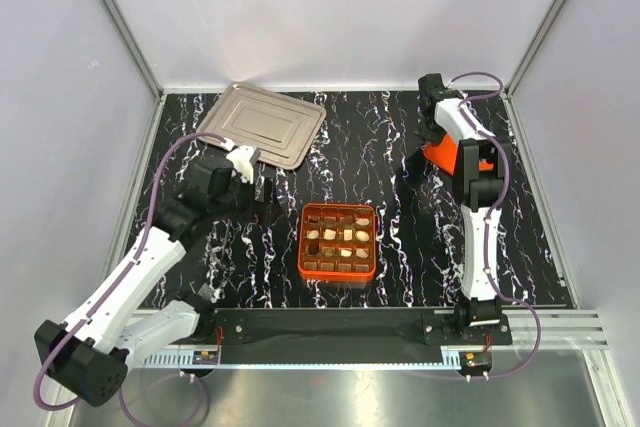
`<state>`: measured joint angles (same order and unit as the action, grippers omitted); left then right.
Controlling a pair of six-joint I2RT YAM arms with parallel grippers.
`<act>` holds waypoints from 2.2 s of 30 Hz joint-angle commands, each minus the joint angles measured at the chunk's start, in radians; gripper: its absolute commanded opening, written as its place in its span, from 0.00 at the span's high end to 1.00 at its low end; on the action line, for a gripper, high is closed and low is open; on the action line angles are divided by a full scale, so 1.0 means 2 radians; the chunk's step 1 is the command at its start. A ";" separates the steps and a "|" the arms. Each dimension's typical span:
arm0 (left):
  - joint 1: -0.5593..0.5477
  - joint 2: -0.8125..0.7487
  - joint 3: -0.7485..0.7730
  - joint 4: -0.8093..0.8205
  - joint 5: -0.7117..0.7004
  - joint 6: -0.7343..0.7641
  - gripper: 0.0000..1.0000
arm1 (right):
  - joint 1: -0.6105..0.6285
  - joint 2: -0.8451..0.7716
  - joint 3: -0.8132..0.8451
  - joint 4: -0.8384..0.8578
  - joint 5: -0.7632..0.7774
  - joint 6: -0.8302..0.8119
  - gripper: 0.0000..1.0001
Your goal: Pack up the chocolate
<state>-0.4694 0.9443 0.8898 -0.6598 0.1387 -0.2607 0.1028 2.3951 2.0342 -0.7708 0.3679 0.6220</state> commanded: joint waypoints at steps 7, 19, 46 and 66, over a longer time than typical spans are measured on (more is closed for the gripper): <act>-0.006 -0.017 0.005 0.013 -0.006 0.008 0.01 | 0.002 -0.023 -0.028 0.025 -0.015 0.008 0.60; -0.006 -0.024 0.046 0.002 0.034 -0.034 0.01 | 0.002 -0.094 -0.091 0.049 -0.110 0.005 1.00; 0.104 0.164 0.313 0.268 0.372 -0.332 0.02 | 0.002 -0.558 -0.298 0.523 -0.505 0.277 1.00; 0.060 0.450 0.524 0.554 0.438 -0.482 0.01 | 0.034 -0.553 -0.259 0.721 -0.567 0.484 1.00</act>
<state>-0.2977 1.8061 1.8244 0.3676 0.9844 -1.1931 0.1471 1.3056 1.4551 0.5674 -0.7418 1.5467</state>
